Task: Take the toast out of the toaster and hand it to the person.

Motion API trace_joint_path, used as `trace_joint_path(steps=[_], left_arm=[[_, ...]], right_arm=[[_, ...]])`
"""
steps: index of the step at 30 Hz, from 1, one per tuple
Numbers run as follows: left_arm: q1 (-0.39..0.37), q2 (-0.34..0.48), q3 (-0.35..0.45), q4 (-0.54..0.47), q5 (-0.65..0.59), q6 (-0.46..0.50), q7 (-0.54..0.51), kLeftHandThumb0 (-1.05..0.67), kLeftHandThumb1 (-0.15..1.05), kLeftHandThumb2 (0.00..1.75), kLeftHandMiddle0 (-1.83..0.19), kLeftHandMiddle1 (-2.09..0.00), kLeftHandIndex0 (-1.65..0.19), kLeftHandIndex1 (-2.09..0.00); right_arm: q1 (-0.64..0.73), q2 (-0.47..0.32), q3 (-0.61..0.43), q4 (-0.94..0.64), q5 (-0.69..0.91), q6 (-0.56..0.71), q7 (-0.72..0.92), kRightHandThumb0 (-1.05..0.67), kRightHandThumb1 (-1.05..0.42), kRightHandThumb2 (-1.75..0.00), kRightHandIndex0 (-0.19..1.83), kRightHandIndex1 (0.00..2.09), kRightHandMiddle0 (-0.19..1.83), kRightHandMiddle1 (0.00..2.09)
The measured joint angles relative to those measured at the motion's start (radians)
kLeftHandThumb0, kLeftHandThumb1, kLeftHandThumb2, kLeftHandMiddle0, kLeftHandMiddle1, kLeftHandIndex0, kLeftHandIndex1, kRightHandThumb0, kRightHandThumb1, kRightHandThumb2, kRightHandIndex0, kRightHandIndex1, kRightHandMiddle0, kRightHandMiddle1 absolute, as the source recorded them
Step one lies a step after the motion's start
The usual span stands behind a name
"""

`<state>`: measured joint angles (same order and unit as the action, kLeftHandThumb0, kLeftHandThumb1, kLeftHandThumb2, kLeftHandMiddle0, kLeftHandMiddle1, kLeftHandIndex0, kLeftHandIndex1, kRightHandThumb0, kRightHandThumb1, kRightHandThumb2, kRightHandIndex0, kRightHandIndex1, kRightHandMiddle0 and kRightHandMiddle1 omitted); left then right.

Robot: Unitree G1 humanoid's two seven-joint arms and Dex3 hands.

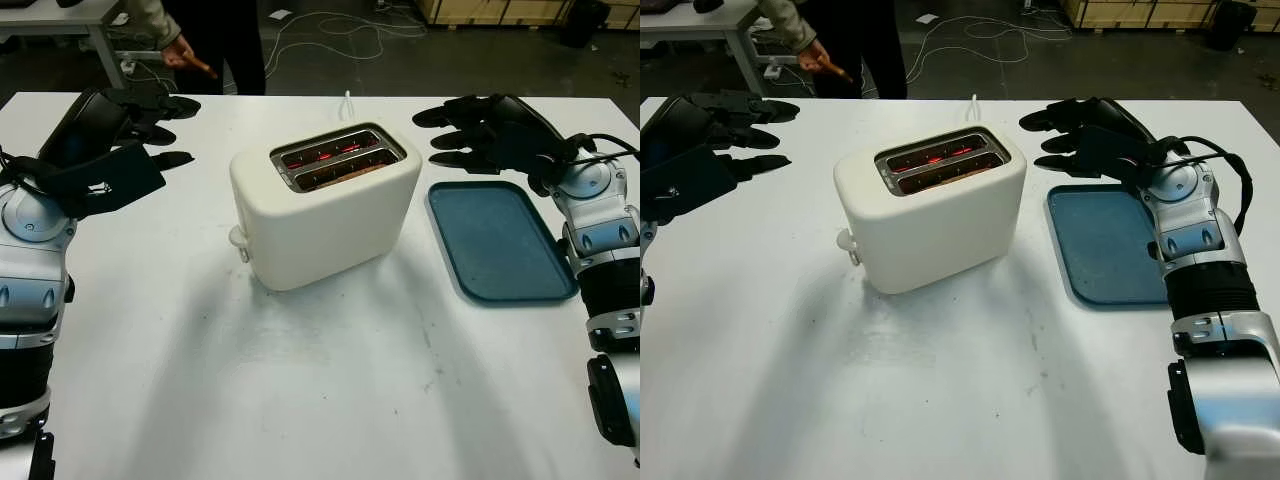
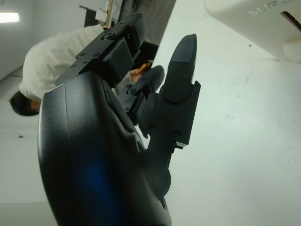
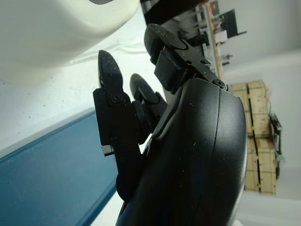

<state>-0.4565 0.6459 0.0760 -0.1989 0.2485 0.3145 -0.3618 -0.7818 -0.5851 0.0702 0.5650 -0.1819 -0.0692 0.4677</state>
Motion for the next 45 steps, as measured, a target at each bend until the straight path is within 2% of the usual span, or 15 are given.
trace_joint_path(steps=[45], left_arm=[[0.005,-0.009,0.0,0.001,0.0,-0.019,0.0,-0.31,0.92,0.01,-0.63,-0.48,-0.73,-0.01]], right_arm=[[0.003,0.002,0.0,-0.013,0.004,0.004,0.001,-0.22,-0.92,-0.09,0.74,0.0,0.67,0.0]])
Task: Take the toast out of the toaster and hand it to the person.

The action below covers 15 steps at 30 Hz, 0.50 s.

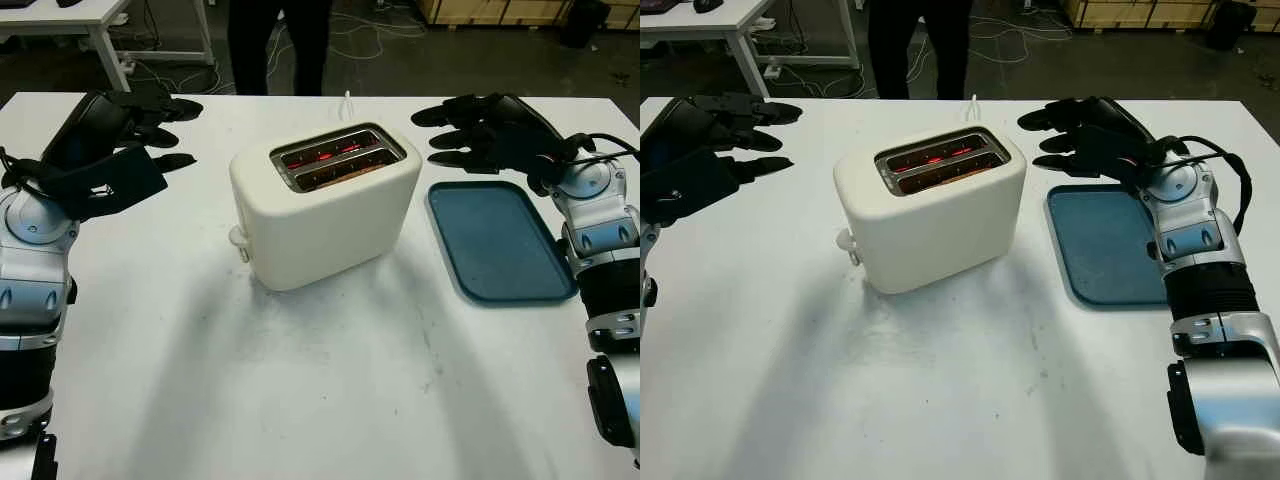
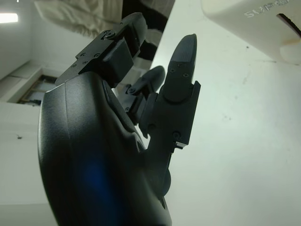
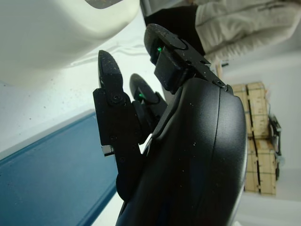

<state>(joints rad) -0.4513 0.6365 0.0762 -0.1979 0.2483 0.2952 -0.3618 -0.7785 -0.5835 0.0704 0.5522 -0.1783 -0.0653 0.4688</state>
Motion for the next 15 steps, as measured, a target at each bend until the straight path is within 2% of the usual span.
trace_joint_path(steps=[15], left_arm=[[0.0,0.0,0.0,0.0,0.0,0.0,0.0,-0.3,0.92,0.01,-0.61,-0.49,-0.72,-0.01]], right_arm=[[0.0,0.0,0.0,0.001,0.0,0.0,0.001,-0.22,-0.92,-0.09,0.75,0.0,0.68,0.0]])
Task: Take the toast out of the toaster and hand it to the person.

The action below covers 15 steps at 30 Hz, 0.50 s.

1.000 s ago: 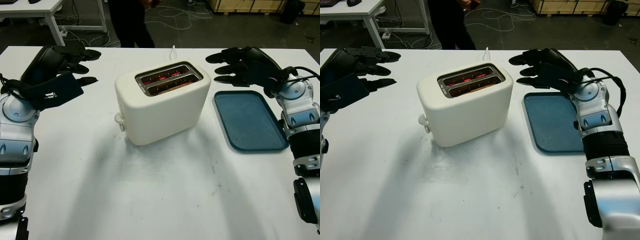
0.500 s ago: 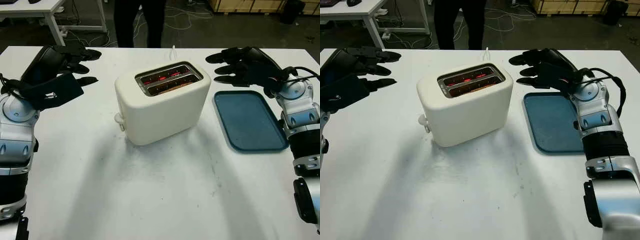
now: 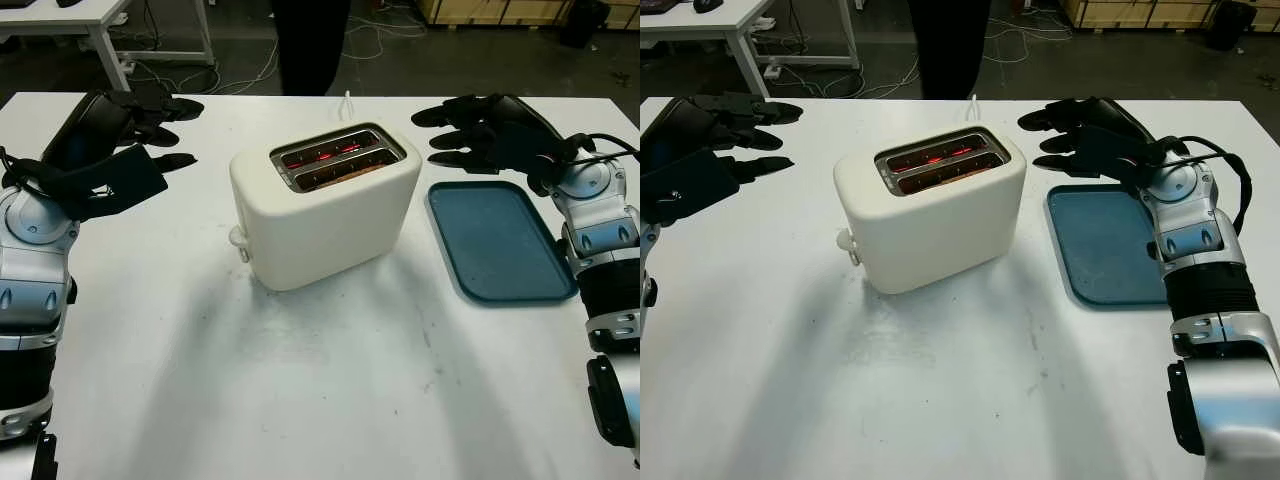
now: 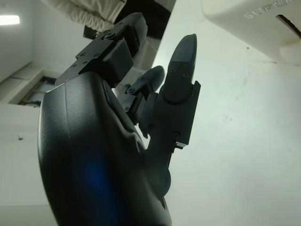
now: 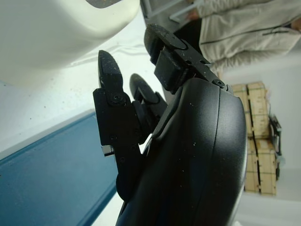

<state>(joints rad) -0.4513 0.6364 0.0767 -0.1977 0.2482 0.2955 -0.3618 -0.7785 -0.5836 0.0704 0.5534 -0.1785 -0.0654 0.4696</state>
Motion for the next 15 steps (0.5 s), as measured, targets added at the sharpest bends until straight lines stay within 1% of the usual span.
trace_joint_path(steps=[15], left_arm=[[0.0,0.0,0.0,-0.002,0.001,0.011,0.0,-0.31,0.92,0.01,-0.6,-0.5,-0.72,0.0]], right_arm=[[0.0,0.0,0.0,0.007,-0.001,-0.008,0.0,-0.26,-0.92,-0.09,0.76,0.01,0.69,0.01]])
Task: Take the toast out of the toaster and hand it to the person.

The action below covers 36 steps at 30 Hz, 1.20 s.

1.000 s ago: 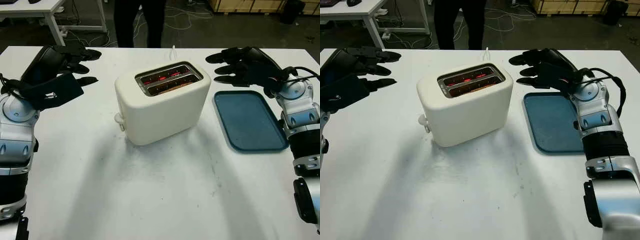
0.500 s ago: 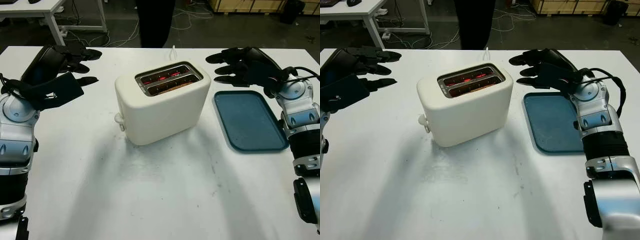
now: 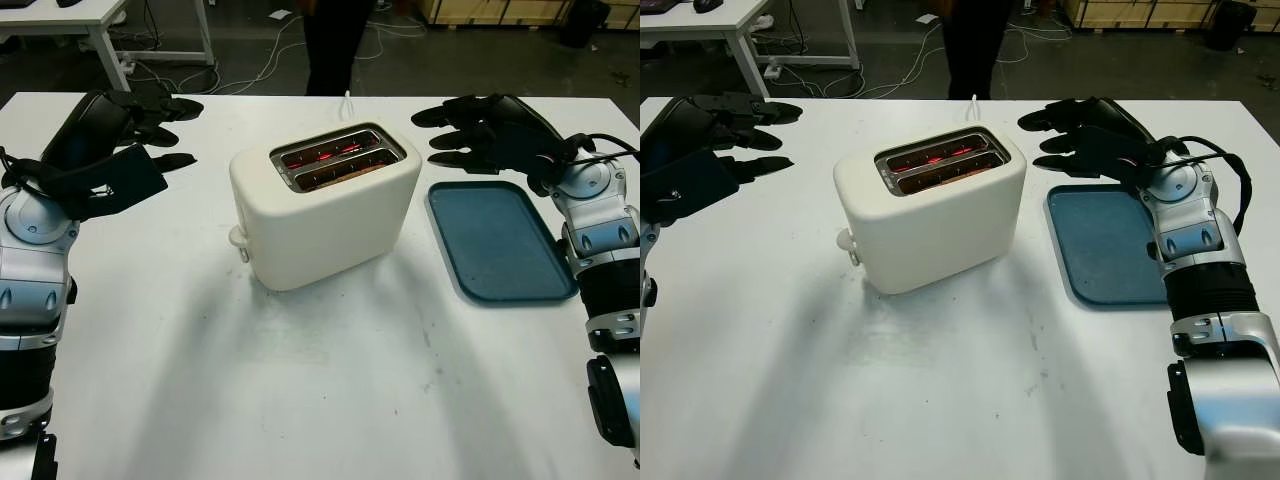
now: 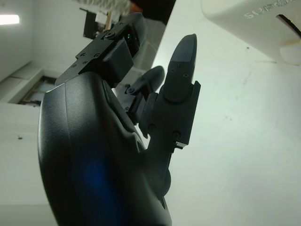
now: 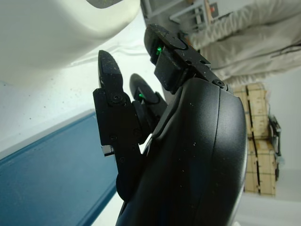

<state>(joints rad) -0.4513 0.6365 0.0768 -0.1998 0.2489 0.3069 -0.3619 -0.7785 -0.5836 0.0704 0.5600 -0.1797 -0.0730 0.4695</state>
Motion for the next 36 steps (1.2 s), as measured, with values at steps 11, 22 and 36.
trace_joint_path(steps=[11,22,36], left_arm=[[0.0,0.0,0.0,0.0,0.0,-0.001,0.0,-0.34,0.92,0.02,-0.6,-0.5,-0.72,0.0],[0.0,0.0,0.0,0.008,0.0,-0.012,0.0,-0.31,0.92,0.01,-0.6,-0.52,-0.73,-0.01],[0.0,0.0,0.0,0.004,0.0,-0.001,0.0,-0.31,0.92,0.01,-0.59,-0.52,-0.72,-0.01]], right_arm=[[0.0,0.0,0.0,0.015,0.0,-0.012,0.0,-0.27,-0.92,-0.08,0.76,0.0,0.69,0.0],[0.0,0.0,0.0,0.019,-0.001,-0.025,0.0,-0.26,-0.92,-0.08,0.76,0.0,0.69,0.0],[0.0,0.0,0.0,0.034,-0.001,-0.029,0.0,-0.25,-0.92,-0.08,0.76,0.0,0.69,0.0]])
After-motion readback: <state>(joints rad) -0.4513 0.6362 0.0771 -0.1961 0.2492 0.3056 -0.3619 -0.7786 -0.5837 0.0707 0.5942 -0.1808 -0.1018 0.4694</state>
